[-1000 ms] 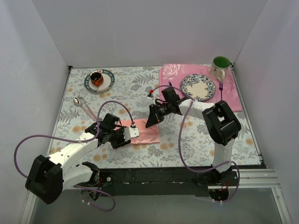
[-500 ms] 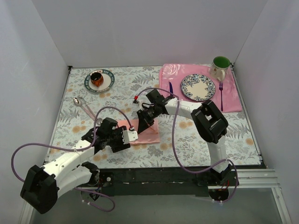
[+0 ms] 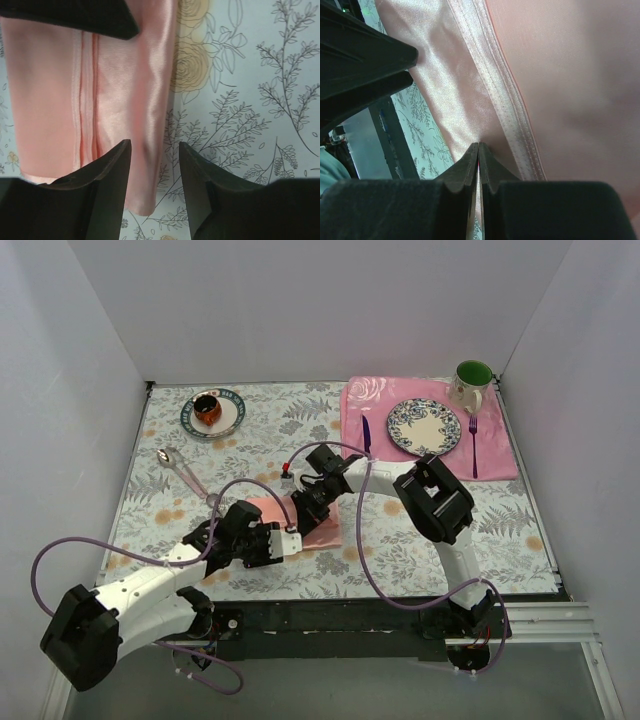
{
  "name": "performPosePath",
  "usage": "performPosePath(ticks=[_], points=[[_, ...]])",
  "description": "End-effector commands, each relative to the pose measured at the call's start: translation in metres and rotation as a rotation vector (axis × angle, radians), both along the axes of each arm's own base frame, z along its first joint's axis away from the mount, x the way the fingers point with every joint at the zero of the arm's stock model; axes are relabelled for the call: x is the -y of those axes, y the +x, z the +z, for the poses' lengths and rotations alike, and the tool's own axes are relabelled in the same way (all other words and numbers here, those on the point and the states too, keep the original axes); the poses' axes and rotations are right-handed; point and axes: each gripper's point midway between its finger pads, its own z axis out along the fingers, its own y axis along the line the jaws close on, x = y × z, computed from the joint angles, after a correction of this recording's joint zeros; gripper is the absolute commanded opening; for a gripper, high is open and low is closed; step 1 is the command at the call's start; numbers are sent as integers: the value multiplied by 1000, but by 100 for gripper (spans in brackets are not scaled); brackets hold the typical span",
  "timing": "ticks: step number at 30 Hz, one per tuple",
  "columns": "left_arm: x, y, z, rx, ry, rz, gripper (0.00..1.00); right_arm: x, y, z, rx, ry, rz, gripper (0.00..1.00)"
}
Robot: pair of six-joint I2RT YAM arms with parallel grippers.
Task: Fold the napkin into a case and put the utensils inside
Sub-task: Pick up the 2/3-rectangle-folded napkin from the folded napkin.
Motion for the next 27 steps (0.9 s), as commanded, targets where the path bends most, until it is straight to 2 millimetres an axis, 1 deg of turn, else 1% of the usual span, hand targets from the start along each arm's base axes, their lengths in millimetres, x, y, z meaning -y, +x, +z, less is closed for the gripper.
performPosePath(ticks=[1,5,6,9,12,13,14,16,17,18,19,20,21,22,23,24,25,26,27], points=[[4,-3,-8,30,23,-30,43,-1,3,-2,41,-7,19,10],[3,5,-10,43,36,6,42,2,3,-4,60,-8,43,10],[3,7,-11,41,41,20,41,1,3,-2,62,-3,45,10],[5,12,-7,61,30,20,38,1,3,3,69,1,54,10],[6,11,-8,65,29,3,33,1,3,11,74,10,60,10],[7,10,-7,65,28,-4,30,0,3,14,74,18,66,10],[7,11,-7,67,29,-6,21,-3,5,22,85,31,69,11],[8,9,-6,61,29,-19,15,-3,3,36,93,54,80,11],[8,9,-5,61,28,-25,5,-4,3,41,99,63,85,12],[8,8,-5,58,31,-23,1,-3,3,47,99,67,89,13],[8,9,-5,56,30,-21,0,-3,2,57,123,89,106,14],[9,9,-4,48,23,-8,0,-2,2,62,138,99,116,18],[10,9,-3,41,18,-5,0,3,-2,62,146,100,127,20],[13,9,0,34,7,-6,0,6,0,72,201,120,131,23],[17,8,1,12,-8,3,0,10,1,71,246,129,149,28],[18,6,1,-10,-15,8,0,14,0,73,278,139,160,31],[21,9,6,-17,-26,14,0,23,-4,71,305,142,165,34],[24,9,7,-34,-39,15,0,28,0,72,345,157,175,40],[22,9,5,-67,-39,40,0,34,-1,71,364,165,179,42]])
